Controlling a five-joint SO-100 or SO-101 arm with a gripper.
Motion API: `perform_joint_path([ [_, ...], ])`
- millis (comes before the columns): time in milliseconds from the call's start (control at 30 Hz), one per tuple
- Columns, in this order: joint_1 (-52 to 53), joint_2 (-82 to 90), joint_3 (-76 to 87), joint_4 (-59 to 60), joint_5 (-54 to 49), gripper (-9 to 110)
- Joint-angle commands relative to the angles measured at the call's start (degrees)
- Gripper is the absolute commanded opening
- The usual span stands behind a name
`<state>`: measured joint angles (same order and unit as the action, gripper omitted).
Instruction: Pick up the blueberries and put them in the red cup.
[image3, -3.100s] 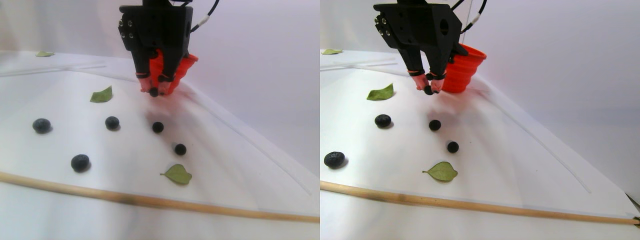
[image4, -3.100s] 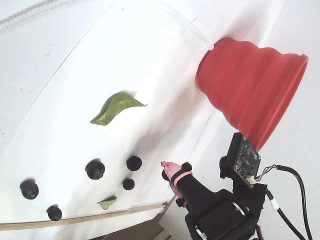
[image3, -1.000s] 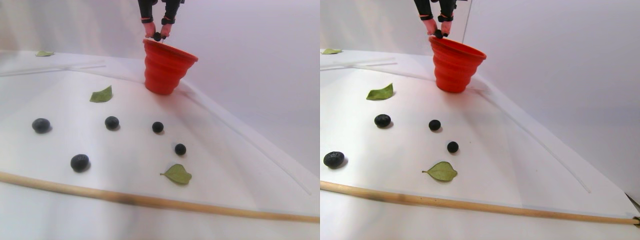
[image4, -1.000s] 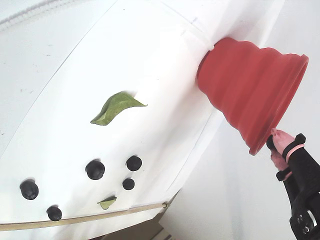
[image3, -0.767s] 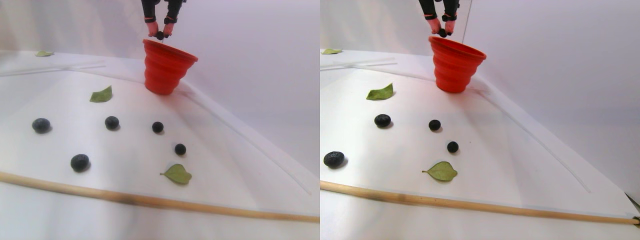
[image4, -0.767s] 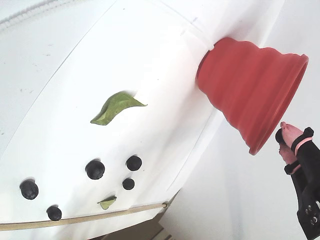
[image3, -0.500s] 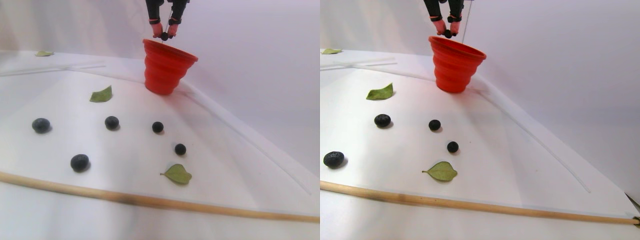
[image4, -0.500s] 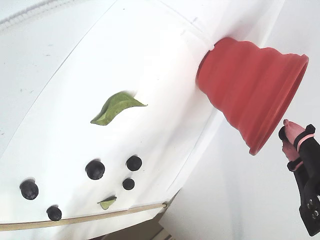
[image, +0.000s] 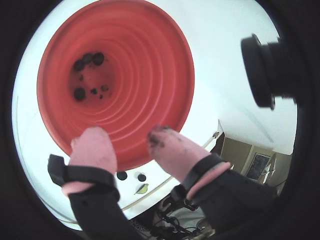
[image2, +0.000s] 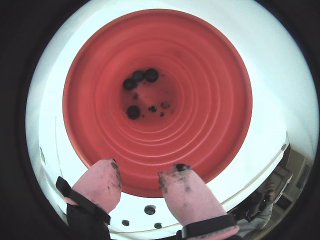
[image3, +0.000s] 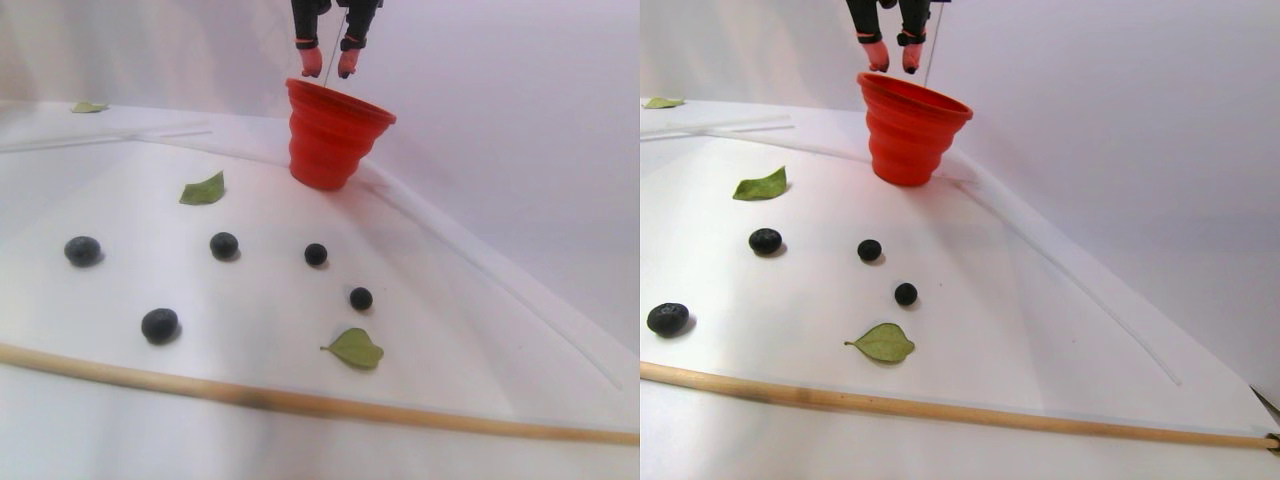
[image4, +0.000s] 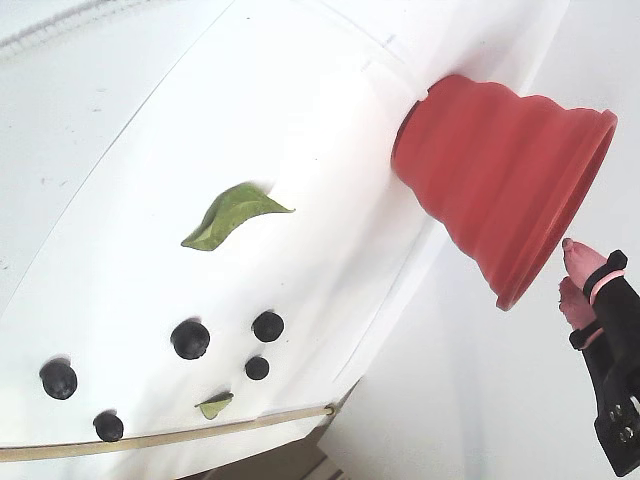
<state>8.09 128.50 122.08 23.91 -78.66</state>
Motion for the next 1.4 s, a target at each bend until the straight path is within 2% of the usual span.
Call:
perform_joint_path([
  [0,0.8,7.3,0.0,1.0,0.1,15],
  [700,-6.2,16.3,10.2,7.5,3.8,14],
  [1367,-7.6,20.8,21.2,9.3,4.5,14],
])
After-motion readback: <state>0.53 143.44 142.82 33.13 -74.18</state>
